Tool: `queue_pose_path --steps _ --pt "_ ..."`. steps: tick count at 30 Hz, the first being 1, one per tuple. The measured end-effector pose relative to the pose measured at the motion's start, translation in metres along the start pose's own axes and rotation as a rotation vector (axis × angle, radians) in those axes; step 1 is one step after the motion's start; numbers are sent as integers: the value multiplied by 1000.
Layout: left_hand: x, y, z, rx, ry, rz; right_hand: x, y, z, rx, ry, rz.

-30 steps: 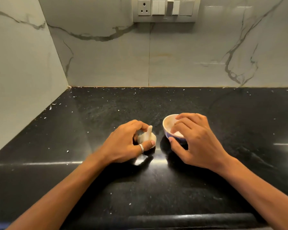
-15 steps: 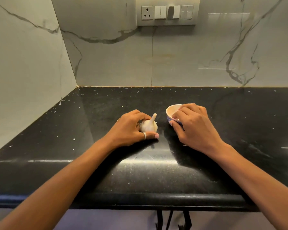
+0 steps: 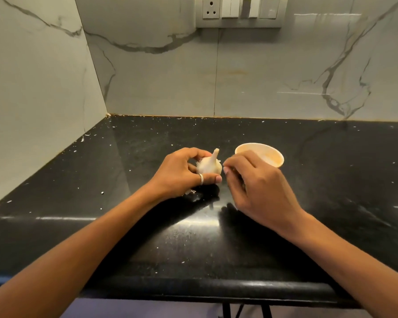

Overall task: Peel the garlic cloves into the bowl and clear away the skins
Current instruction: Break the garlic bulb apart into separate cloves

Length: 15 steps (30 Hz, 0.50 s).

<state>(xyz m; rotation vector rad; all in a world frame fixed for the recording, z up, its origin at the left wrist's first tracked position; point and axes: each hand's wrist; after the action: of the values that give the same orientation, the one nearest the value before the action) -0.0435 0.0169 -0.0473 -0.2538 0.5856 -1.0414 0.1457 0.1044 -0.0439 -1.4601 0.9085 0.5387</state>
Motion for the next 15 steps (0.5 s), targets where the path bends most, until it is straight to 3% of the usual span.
queue_pose_path --steps 6,15 --pt "2 -6 5 170 -73 -75 -13 21 -8 -180 297 -190" --pt "0 -14 8 371 -162 -204 -18 33 9 -529 518 -295"
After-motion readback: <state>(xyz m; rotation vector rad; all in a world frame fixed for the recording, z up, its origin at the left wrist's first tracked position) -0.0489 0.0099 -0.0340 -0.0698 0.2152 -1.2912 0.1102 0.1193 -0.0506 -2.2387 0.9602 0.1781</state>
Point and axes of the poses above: each hand's wrist, its own x-axis away from the middle knuckle, its own y-axis out of the palm, z = x × y, and after that the axes turned 4 degrees about y, right-handed
